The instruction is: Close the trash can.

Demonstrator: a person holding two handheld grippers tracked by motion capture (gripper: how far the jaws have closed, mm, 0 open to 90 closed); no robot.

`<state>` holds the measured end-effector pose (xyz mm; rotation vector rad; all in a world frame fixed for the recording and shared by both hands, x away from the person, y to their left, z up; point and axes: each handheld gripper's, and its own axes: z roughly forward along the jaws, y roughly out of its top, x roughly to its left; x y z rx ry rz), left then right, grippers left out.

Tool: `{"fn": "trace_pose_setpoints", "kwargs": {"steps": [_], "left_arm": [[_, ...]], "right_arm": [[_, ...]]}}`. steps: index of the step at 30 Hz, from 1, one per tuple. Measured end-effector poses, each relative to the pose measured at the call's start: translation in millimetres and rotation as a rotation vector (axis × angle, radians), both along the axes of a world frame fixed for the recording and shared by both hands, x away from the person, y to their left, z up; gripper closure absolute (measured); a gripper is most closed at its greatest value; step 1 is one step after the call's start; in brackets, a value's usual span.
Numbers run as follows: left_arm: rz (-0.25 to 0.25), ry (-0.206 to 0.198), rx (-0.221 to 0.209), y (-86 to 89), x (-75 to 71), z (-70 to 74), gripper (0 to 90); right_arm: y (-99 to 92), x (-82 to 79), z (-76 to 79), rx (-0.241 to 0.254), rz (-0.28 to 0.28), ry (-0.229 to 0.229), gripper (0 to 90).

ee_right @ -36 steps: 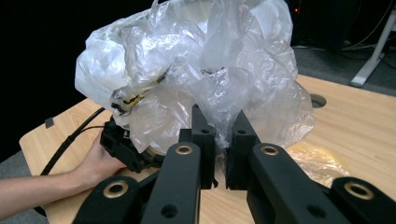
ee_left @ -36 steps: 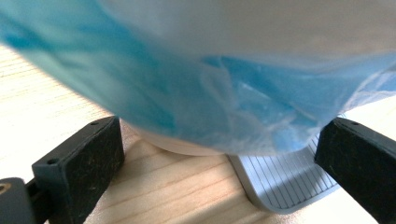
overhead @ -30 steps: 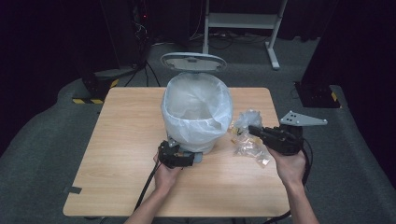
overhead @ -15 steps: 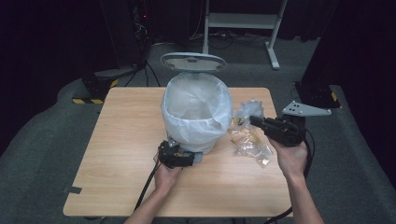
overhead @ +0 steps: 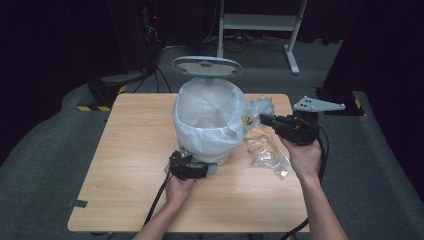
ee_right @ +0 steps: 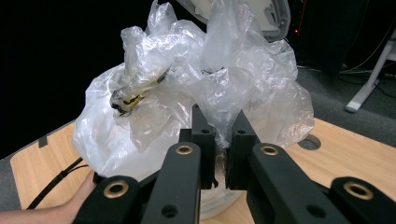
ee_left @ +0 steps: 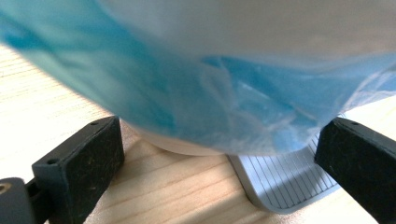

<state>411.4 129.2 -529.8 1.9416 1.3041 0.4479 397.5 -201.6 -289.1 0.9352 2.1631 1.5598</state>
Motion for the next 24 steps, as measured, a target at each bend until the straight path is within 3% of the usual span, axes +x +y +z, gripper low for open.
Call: {"fn": "trace_pose_setpoints", "kwargs": {"steps": [24], "left_arm": [[0.0,0.003,0.001,0.4,0.1,0.1,1.5]], "right_arm": [[51.4,34.4,14.6,-0.033,0.075,0.009,85.1]]}}
